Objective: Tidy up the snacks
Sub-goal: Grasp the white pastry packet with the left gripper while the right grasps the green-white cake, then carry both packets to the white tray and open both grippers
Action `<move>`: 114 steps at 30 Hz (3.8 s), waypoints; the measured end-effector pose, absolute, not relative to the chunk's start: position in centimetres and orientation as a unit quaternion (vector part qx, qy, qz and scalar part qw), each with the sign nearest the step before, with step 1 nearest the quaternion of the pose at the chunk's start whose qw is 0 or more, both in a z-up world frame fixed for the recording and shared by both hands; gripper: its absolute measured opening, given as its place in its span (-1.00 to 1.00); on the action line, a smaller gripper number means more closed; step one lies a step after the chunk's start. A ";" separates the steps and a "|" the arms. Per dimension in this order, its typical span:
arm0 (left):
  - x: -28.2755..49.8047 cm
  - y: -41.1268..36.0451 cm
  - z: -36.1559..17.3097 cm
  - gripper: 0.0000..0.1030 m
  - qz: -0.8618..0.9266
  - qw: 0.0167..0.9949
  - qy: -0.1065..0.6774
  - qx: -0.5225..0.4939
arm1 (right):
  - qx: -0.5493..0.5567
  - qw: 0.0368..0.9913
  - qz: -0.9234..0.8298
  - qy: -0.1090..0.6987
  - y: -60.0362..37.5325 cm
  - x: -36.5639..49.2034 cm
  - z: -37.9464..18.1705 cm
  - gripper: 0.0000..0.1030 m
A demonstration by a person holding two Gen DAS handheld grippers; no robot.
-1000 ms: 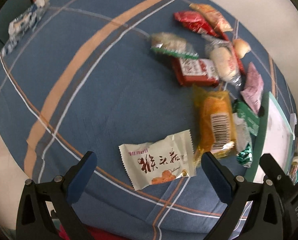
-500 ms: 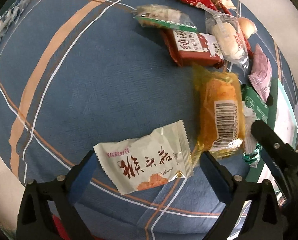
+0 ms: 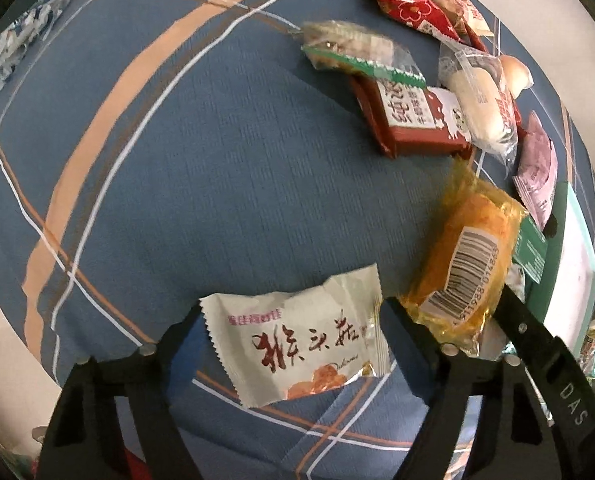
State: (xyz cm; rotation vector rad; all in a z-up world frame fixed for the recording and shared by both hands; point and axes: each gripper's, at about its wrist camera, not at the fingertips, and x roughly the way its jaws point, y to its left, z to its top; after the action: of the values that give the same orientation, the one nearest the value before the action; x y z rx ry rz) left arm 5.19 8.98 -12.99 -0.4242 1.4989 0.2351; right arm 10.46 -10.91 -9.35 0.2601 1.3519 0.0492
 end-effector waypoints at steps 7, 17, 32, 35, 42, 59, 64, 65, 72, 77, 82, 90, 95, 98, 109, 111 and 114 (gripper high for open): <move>6.1 8.6 -10.7 0.13 0.117 0.718 0.662 -0.181 | 0.114 0.766 0.018 0.633 -11.1 9.5 -10.2 0.23; 5.8 9.6 -9.7 0.11 0.111 0.720 0.659 -0.187 | 0.081 0.753 0.012 0.653 -10.8 8.2 -11.2 0.19; 4.5 9.7 -10.9 0.58 0.082 0.708 0.679 -0.175 | 0.064 0.732 0.014 0.678 -9.8 4.8 -12.3 0.18; 4.7 8.6 -11.3 0.77 0.067 0.704 0.690 -0.154 | 0.062 0.731 0.016 0.680 -9.7 4.9 -12.9 0.18; 5.8 6.5 -12.2 0.78 0.070 0.701 0.703 -0.100 | 0.055 0.729 0.016 0.683 -9.1 6.9 -14.3 0.19; 6.6 7.2 -10.9 0.10 0.101 0.723 0.669 -0.135 | 0.053 0.726 0.016 0.685 -9.1 7.0 -12.8 0.18; 6.6 8.1 -10.2 0.09 0.098 0.729 0.660 -0.154 | 0.070 0.735 0.021 0.674 -9.6 6.9 -11.2 0.16; 6.5 8.2 -10.0 0.09 0.096 0.732 0.656 -0.155 | 0.073 0.738 0.021 0.670 -9.7 6.9 -11.0 0.16; 6.5 7.2 -6.5 0.09 0.064 0.774 0.607 -0.166 | 0.103 0.776 0.005 0.623 -11.8 6.8 -7.3 0.15; 7.7 5.2 -3.3 0.09 0.023 0.802 0.575 -0.164 | 0.125 0.799 -0.049 0.587 -15.1 7.3 -5.4 0.16; 9.5 0.8 -1.9 0.10 -0.044 0.812 0.567 -0.134 | 0.143 0.798 -0.140 0.568 -20.0 8.7 -5.2 0.16; 13.4 -7.1 -2.0 0.10 -0.121 0.814 0.556 -0.115 | 0.175 0.783 -0.224 0.553 -26.3 10.5 -6.4 0.16; 15.0 -11.4 -3.1 0.10 -0.155 0.810 0.557 -0.100 | 0.184 0.778 -0.269 0.538 -29.7 11.3 -6.9 0.16; 16.1 -13.3 -4.0 0.11 -0.167 0.807 0.559 -0.089 | 0.179 0.774 -0.290 0.533 -31.2 12.0 -7.5 0.16; 18.6 -16.7 -6.7 0.38 -0.193 0.798 0.567 -0.071 | 0.177 0.773 -0.319 0.520 -33.6 13.4 -8.6 0.28; 18.6 -16.3 -6.5 0.48 -0.192 0.798 0.566 -0.074 | 0.182 0.772 -0.316 0.521 -33.3 13.1 -8.8 0.40; 18.5 -15.8 -5.8 0.51 -0.192 0.798 0.566 -0.079 | 0.178 0.774 -0.306 0.525 -32.8 13.1 -8.6 0.44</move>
State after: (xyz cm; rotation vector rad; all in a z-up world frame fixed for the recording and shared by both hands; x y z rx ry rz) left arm 18.48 -15.78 -5.77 -0.1706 1.2147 -0.4119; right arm 13.08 -32.81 -8.64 0.3855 1.1361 -0.6623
